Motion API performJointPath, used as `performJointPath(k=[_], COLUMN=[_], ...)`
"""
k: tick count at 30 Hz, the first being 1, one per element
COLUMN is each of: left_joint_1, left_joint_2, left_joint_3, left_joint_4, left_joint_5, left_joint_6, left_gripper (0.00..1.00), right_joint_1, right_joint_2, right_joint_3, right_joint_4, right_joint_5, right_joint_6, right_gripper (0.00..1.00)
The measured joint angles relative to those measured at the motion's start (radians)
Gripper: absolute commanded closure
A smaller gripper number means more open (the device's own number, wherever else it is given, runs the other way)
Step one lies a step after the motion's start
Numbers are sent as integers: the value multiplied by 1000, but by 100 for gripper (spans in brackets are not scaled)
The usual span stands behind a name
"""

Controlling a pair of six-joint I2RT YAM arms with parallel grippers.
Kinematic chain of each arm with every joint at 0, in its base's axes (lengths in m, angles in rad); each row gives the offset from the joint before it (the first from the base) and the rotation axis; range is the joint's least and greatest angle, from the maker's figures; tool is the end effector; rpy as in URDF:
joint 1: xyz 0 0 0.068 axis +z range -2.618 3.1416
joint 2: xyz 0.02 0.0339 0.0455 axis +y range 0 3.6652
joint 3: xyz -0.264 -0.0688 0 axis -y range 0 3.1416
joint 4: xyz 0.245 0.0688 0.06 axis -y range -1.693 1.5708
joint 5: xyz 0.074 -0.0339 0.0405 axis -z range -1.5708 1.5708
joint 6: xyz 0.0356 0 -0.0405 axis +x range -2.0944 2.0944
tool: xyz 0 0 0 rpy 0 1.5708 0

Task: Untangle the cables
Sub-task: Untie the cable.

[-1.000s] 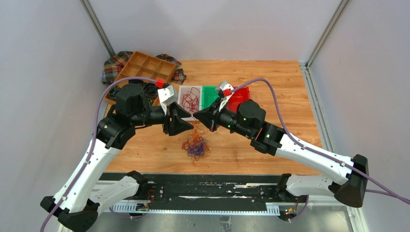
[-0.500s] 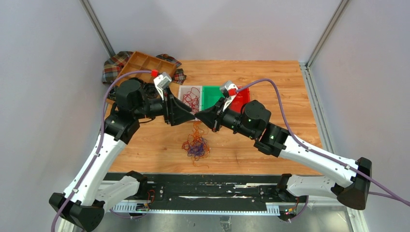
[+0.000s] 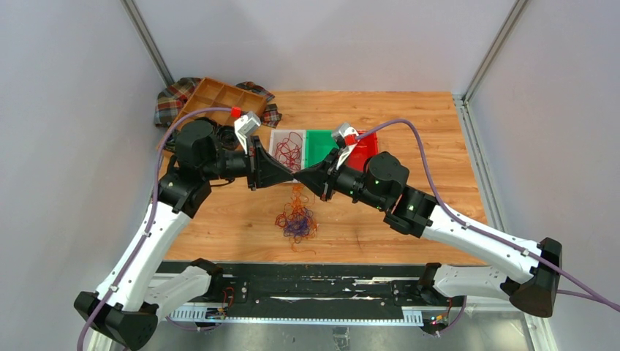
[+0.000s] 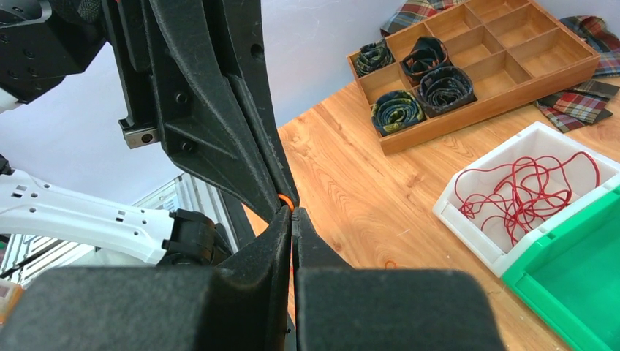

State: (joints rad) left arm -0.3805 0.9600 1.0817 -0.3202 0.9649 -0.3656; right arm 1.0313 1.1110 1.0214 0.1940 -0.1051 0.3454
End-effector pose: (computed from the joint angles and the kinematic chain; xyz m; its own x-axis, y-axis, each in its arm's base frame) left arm 0.1720 -0.1003 0.4005 -0.5141 -0.0136 -0.8576 0.8308 0.2405 -0.5019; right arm 0.1309 0.2259 0.3993 -0.2567 0.2268 -0.9395 -0.8714 0.3662 0.3264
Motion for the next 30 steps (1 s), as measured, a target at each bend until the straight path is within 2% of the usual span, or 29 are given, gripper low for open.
performJointPath(k=[7,9,13,18,30], left_joint_1=[0,0,0,0,0], left_joint_2=[0,0,0,0,40], left_joint_3=[87,117,183,229,463], left_joint_4=[-147,-192,-260,-317,-383], left_joint_5=[-18,-24,-31,-30,-24], left_joint_6=[174,226,325,405,458], left_gripper=[100,100,99,100,99], right_joint_1=[0,0,0,0,1], right_joint_2=[-2,-4,-14,-18,114], right_joint_3=[0,0,0,0,119], right_joint_4=[13,15,-12,-39,6], right_joint_5=[-20,-26,-26,-27,-87], right_joint_6=[-1,-2,-12,-42,-100], right_gripper=[97,88,60,43,41])
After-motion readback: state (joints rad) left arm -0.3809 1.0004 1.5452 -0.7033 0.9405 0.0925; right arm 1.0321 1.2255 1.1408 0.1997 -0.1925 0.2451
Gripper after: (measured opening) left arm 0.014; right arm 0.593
